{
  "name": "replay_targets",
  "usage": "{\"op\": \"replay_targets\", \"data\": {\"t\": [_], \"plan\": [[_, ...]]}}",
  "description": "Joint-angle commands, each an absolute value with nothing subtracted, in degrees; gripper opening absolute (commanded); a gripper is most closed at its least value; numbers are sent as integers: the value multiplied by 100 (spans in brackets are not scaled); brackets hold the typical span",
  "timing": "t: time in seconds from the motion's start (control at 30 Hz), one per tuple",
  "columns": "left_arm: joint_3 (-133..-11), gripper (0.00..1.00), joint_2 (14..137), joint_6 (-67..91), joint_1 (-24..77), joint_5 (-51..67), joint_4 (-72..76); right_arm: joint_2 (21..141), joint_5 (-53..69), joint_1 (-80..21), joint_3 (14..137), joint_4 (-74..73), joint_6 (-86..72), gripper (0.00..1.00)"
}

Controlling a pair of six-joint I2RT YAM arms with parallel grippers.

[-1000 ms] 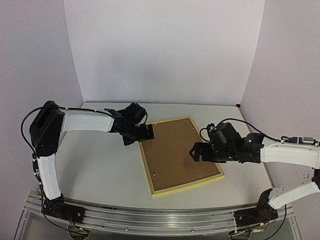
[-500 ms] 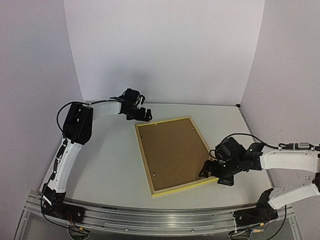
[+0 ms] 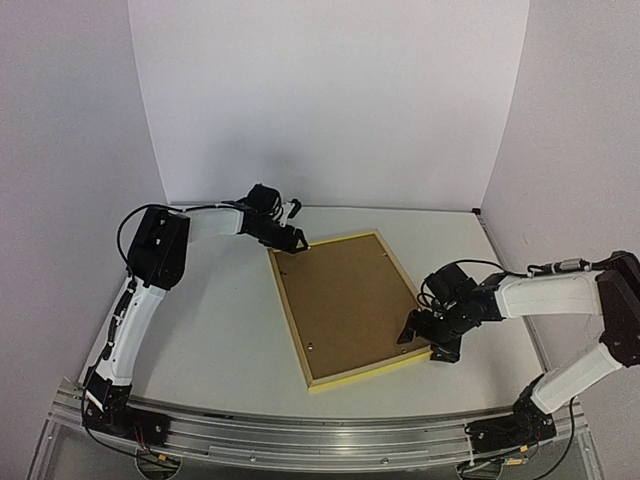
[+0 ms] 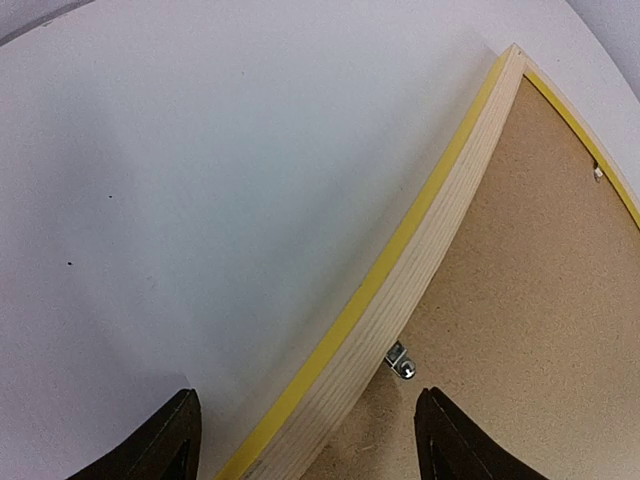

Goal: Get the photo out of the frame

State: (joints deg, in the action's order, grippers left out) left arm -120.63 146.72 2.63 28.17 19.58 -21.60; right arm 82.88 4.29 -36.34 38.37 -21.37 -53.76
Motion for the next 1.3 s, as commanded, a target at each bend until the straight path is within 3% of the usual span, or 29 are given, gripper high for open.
{"op": "replay_targets", "data": {"t": [0.0, 0.17, 0.23, 0.37, 0.53, 0.8, 0.93, 1.07, 1.17, 1.27], "plan": [[-11499, 67, 14370, 186, 2831, 2207, -2323, 8713, -42, -3346, 4068, -1881, -5417, 90], [-10400, 51, 13760, 366, 2830, 2142, -2057, 8950, -381, -2907, 4428, -1895, -5343, 82], [-9920, 38, 13469, 541, 2831, 2013, -1909, 9083, -381, -2697, 4638, -1906, -5179, 77], [-8838, 27, 12778, 870, 2852, 1883, -1564, 9369, -445, -2342, 4956, -1916, -4723, 71], [-7288, 24, 11835, 1290, 3055, 1570, -1083, 9740, -875, -2119, 5300, -1913, -3938, 71], [-6155, 15, 11057, 2074, 3787, 490, -1370, 10323, -975, -1942, 5906, -1907, -3097, 71], [-5706, 12, 10879, 2403, 3837, 145, -1288, 10462, -1162, -1829, 5974, -1922, -3069, 80], [-5622, 9, 10844, 2298, 3835, 120, -1061, 9733, -2183, -1798, 5822, -1960, -2571, 95], [-5757, 8, 10909, 2008, 3830, 151, -1050, 9118, -2755, -1797, 5862, -2032, -2049, 98], [-5894, 7, 10995, 1853, 3832, 133, -1149, 8773, -2312, -1808, 5965, -2022, -1407, 97]]}}
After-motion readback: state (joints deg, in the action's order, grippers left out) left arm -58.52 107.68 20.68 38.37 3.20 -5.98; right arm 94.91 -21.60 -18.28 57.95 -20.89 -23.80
